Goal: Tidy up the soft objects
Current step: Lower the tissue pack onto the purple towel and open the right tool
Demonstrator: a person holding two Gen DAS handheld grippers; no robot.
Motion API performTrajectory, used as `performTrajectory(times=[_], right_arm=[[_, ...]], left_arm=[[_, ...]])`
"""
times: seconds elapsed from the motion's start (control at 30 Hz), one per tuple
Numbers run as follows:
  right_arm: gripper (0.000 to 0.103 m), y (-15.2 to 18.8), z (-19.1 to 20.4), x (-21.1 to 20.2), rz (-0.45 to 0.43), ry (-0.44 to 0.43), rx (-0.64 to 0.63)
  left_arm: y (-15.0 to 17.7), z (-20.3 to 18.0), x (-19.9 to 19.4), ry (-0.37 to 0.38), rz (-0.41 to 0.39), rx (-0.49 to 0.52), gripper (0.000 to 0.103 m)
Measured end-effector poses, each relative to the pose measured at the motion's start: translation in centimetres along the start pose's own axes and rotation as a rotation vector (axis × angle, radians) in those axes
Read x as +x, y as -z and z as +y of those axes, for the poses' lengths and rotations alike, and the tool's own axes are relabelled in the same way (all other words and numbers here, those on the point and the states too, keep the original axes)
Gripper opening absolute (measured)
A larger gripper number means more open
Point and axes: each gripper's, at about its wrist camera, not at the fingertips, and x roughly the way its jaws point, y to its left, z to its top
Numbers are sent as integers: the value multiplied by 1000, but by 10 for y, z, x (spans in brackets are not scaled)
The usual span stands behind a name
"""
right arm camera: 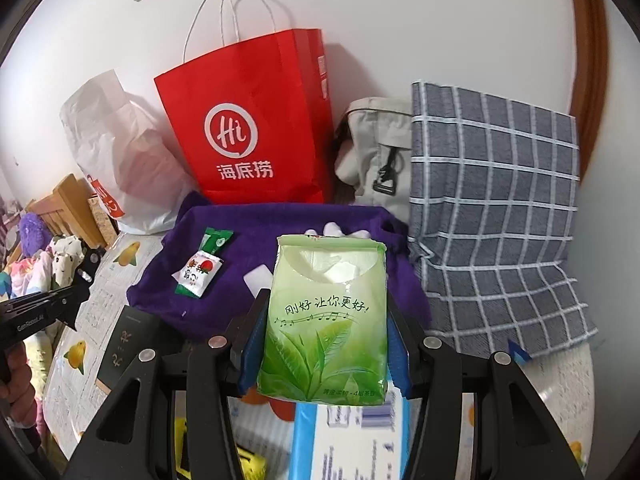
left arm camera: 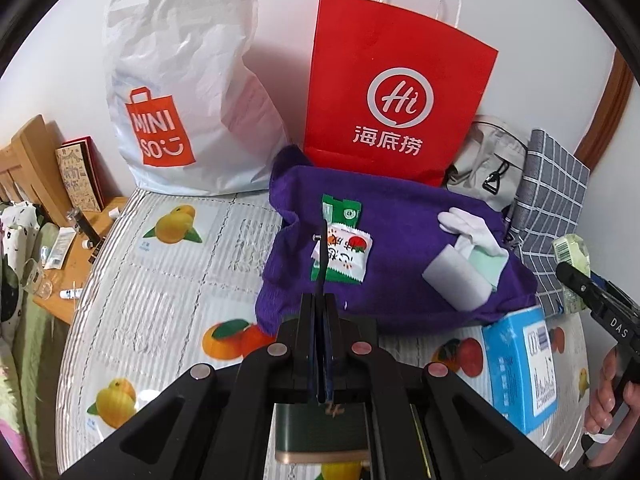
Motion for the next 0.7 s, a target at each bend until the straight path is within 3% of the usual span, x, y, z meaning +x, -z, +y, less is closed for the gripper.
performTrajectory(times=[0.3, 0.7], right_arm=[[51, -23, -3, 42, 54, -42, 9], [51, -9, -16, 97, 222, -69, -22]], left_arm=[[-22, -5, 27, -3, 19, -3, 4], [-56, -26, 74, 43, 25, -17, 4]])
